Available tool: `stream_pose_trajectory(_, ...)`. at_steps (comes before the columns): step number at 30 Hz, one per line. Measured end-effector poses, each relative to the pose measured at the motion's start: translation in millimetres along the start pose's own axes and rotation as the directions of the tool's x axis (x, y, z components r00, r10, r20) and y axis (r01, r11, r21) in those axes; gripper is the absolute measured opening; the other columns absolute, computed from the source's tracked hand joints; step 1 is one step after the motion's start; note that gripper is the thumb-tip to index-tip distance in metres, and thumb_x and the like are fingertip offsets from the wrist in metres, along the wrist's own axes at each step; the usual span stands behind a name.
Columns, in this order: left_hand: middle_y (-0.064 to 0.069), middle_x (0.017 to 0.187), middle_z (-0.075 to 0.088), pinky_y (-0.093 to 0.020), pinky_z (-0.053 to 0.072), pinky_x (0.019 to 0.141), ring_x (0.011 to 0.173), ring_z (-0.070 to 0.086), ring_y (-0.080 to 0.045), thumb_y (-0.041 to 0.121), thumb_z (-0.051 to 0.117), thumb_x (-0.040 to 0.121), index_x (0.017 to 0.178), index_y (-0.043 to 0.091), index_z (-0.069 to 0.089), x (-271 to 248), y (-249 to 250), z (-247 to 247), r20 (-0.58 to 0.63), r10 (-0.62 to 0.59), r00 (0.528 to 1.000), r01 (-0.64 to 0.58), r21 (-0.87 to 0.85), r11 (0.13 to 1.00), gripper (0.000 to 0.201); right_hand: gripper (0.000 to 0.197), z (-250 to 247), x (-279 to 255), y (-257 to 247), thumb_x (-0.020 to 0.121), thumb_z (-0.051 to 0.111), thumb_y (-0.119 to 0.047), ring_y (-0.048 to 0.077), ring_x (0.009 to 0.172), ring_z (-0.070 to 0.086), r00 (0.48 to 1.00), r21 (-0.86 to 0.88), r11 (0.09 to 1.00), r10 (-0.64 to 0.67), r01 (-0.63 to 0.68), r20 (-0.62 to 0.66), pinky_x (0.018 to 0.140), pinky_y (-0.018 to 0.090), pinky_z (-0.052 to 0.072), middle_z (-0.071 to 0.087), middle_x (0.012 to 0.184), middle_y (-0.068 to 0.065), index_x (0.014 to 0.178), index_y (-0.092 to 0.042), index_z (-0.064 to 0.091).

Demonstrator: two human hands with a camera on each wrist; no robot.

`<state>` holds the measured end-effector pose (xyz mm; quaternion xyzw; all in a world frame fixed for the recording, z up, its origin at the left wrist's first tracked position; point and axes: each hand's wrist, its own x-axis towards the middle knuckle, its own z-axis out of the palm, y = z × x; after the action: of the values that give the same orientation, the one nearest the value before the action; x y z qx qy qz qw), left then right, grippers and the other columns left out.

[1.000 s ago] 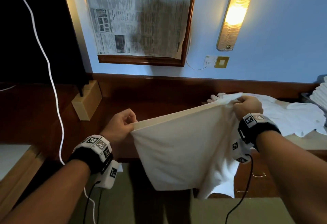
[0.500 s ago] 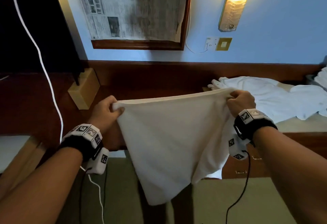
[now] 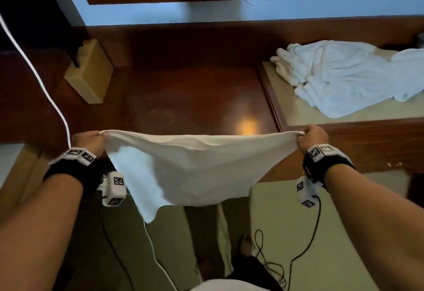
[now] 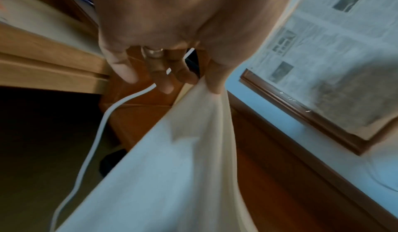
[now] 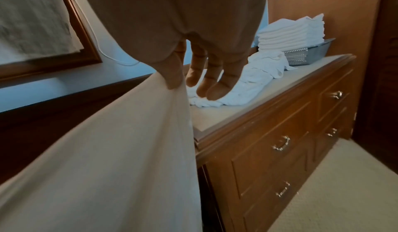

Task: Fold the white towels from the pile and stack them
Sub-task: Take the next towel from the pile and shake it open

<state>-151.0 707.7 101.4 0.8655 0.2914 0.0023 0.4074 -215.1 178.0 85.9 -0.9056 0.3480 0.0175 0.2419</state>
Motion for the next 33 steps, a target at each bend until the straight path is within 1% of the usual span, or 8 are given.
stream_pose_trajectory(3,-0.014,0.129,0.065,-0.031,0.048,0.091,0.113,0.062,-0.026,0.022,0.060,0.098,0.124,0.009,0.063,15,-17,-15,0.052,-0.148,0.988,0.150,-0.036,0.988,0.029,0.021,4,-3,13,0.086,0.062,-0.010,0.039,0.107,0.060,0.998,0.027,0.998,0.057,-0.056,-0.006,0.091,0.041,0.050,0.063,0.117,0.022,0.106,-0.007,0.066)
stream_pose_trajectory(6,-0.015,0.138,0.058,-0.034,0.049,0.091,0.123,0.058,-0.032,0.025,0.052,0.101,0.139,0.006,0.052,28,-32,-26,0.021,-0.226,0.974,0.223,-0.284,0.932,0.043,0.023,-10,-4,13,0.088,0.057,-0.014,0.043,0.108,0.059,0.991,0.046,0.993,0.112,-0.109,-0.075,0.092,0.043,0.049,0.064,0.117,0.022,0.110,-0.015,0.063)
stream_pose_trajectory(10,-0.004,0.119,0.070,-0.035,0.053,0.083,0.096,0.069,-0.022,0.039,0.036,0.102,0.115,0.022,0.064,25,-28,-23,-0.067,-0.256,0.964,0.203,-0.431,0.879,0.035,0.025,-25,-14,-7,0.091,0.048,-0.009,0.044,0.101,0.059,0.956,0.200,0.973,0.159,-0.110,-0.248,0.080,0.041,0.044,0.060,0.104,0.023,0.114,-0.016,0.054)
stream_pose_trajectory(13,0.007,0.081,0.074,-0.036,0.048,0.074,0.061,0.068,-0.010,0.047,0.018,0.107,0.094,0.024,0.057,52,-32,-22,0.127,-0.308,0.943,0.322,-0.586,0.743,0.048,0.033,-18,-6,-15,0.083,0.053,-0.019,0.039,0.095,0.066,0.945,0.406,0.891,0.288,-0.204,-0.156,0.080,0.039,0.052,0.064,0.102,0.018,0.115,-0.012,0.055)
stream_pose_trajectory(16,0.005,0.136,0.059,-0.049,0.037,0.107,0.107,0.065,-0.015,0.041,0.014,0.109,0.114,0.020,0.055,47,-24,-24,0.232,-0.317,0.920,0.392,-0.599,0.698,0.047,0.044,16,48,14,0.065,0.048,-0.023,0.037,0.068,0.072,0.938,0.552,0.783,0.347,-0.287,-0.005,0.069,0.055,0.060,0.072,0.085,0.018,0.106,-0.008,0.057)
stream_pose_trajectory(21,-0.008,0.135,0.056,-0.048,0.046,0.104,0.123,0.056,-0.021,0.032,0.016,0.110,0.145,0.010,0.043,25,6,-18,0.086,-0.334,0.938,0.278,-0.762,0.585,0.049,0.034,11,38,-41,0.077,0.047,-0.014,0.036,0.079,0.069,0.925,0.788,0.564,0.379,-0.246,0.018,0.063,0.055,0.060,0.069,0.097,0.018,0.110,-0.016,0.053)
stream_pose_trajectory(28,-0.013,0.145,0.048,-0.045,0.046,0.106,0.135,0.049,-0.025,0.014,0.020,0.105,0.146,0.009,0.039,75,84,-18,0.026,-0.247,0.969,0.146,-0.865,0.480,0.045,0.017,-6,98,-136,0.085,0.034,-0.017,0.034,0.085,0.067,0.904,0.900,0.433,0.405,-0.057,-0.138,0.071,0.060,0.058,0.065,0.098,0.015,0.085,-0.027,0.047)
stream_pose_trajectory(33,-0.014,0.141,0.051,-0.045,0.037,0.112,0.137,0.045,-0.031,0.015,0.057,0.077,0.130,0.006,0.050,141,138,-2,0.047,-0.208,0.977,0.128,-0.908,0.398,0.054,0.017,2,178,-196,0.080,0.035,-0.017,0.033,0.085,0.069,0.919,0.949,0.315,0.382,-0.025,-0.103,0.073,0.062,0.057,0.068,0.099,0.013,0.081,-0.024,0.051)
